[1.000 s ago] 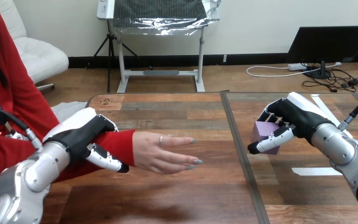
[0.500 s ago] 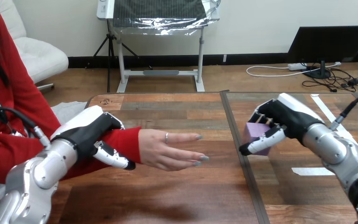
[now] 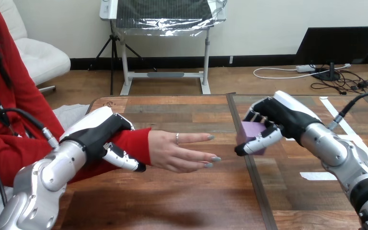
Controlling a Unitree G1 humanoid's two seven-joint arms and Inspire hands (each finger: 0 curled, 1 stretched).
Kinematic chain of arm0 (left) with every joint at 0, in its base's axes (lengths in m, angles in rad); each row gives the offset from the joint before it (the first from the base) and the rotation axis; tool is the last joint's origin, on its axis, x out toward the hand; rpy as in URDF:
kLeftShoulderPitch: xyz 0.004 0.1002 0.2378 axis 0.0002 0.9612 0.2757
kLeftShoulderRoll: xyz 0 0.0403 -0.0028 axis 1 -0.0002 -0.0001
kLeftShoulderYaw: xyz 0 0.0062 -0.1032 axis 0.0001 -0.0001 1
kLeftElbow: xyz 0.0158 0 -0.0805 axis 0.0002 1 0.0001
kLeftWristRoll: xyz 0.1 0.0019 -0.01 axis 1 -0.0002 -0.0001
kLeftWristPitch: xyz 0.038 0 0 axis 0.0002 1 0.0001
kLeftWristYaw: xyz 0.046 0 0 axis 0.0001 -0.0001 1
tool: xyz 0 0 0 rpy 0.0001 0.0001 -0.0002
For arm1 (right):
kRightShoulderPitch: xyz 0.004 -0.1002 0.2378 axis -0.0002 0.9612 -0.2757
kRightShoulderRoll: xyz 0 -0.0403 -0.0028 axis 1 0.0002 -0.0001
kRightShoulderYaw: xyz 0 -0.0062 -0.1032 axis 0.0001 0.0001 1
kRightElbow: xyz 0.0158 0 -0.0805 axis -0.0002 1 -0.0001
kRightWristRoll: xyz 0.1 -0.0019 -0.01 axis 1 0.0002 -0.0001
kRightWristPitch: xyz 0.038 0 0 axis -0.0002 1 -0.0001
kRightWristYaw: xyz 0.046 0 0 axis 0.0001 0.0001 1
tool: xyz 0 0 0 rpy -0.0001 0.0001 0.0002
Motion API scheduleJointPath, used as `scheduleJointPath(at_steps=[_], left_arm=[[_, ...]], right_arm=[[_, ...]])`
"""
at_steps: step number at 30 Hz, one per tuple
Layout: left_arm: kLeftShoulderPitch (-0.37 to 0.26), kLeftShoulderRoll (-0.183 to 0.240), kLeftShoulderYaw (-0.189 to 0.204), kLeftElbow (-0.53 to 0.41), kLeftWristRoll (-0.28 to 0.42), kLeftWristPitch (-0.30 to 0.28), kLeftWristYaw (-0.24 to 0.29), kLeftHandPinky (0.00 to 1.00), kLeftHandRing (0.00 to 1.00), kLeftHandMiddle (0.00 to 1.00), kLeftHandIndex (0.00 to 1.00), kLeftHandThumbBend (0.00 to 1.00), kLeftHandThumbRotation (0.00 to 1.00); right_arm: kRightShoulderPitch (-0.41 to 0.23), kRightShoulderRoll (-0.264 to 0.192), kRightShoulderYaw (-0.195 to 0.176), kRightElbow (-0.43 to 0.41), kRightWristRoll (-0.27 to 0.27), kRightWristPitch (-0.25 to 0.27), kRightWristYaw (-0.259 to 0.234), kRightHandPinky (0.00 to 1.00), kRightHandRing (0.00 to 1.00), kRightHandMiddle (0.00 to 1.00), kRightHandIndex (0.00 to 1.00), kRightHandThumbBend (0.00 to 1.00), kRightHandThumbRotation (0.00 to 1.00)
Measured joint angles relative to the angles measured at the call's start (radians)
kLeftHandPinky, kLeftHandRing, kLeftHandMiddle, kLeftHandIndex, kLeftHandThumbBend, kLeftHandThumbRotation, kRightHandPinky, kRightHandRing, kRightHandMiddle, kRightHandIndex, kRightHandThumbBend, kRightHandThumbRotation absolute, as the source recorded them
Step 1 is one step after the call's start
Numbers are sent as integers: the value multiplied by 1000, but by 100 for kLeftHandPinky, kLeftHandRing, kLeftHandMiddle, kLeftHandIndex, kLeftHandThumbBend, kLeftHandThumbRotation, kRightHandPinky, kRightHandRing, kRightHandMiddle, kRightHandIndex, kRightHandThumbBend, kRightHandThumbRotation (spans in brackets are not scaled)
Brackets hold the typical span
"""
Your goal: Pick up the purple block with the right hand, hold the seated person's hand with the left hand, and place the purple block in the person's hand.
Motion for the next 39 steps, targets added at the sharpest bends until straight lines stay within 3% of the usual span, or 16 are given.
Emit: scheduleJointPath(at_steps=[25,39], left_arm=[[-38,-39,-8,47,0,-15,27,17,24,33,40,67,0],[-63,-66,-11,74,1,-15,38,17,25,33,40,69,0]], right_arm=[[0,33,0,-74,22,-64,17,35,38,43,44,81,0],[0,59,0,-120,22,-70,39,36,38,44,44,80,0]])
